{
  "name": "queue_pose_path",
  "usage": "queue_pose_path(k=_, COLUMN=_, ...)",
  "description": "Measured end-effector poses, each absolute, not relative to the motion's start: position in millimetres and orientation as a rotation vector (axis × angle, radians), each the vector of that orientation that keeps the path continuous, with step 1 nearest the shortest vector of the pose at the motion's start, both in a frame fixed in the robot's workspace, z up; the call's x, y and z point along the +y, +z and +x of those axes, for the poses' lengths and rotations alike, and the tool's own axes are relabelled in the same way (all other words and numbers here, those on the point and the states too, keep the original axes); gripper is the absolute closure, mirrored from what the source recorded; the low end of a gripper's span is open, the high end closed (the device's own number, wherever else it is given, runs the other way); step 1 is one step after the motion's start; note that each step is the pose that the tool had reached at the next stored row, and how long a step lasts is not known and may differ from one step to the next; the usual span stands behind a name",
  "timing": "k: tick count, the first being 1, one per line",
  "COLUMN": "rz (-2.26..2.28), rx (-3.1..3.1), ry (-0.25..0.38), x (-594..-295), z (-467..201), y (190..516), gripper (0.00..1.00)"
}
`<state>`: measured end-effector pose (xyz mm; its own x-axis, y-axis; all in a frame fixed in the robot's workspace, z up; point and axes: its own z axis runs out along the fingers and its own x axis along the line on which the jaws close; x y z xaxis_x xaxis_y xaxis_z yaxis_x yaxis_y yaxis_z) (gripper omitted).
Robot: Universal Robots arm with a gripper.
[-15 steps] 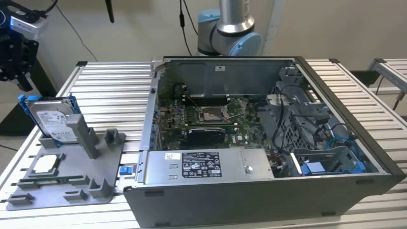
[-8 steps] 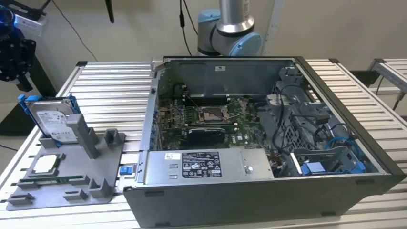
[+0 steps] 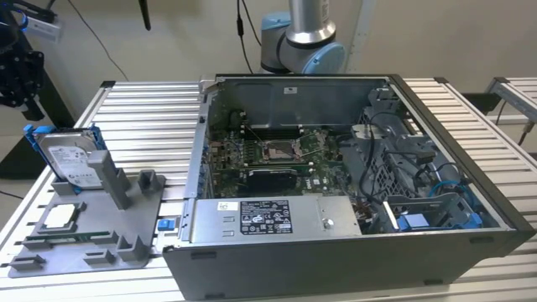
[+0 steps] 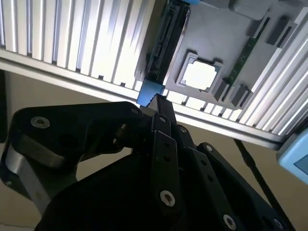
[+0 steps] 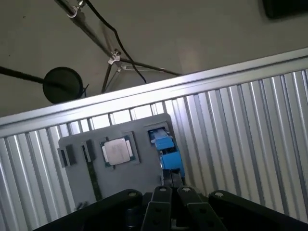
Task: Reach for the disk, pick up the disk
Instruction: 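Pick up the disk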
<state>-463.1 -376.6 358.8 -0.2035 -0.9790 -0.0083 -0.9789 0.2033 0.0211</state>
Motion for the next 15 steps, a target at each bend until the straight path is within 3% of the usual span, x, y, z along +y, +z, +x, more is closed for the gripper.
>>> queue_pose_path(k=14, rz=2.18, rx=-2.251, ry=-0.031, x=-376.6, z=-462.8, y=358.9, gripper=1.0)
queue_pose_path(k=15, rz=2.182, rx=-2.249, ry=-0.031, x=-376.6, z=-462.8, y=358.8, gripper=0.0)
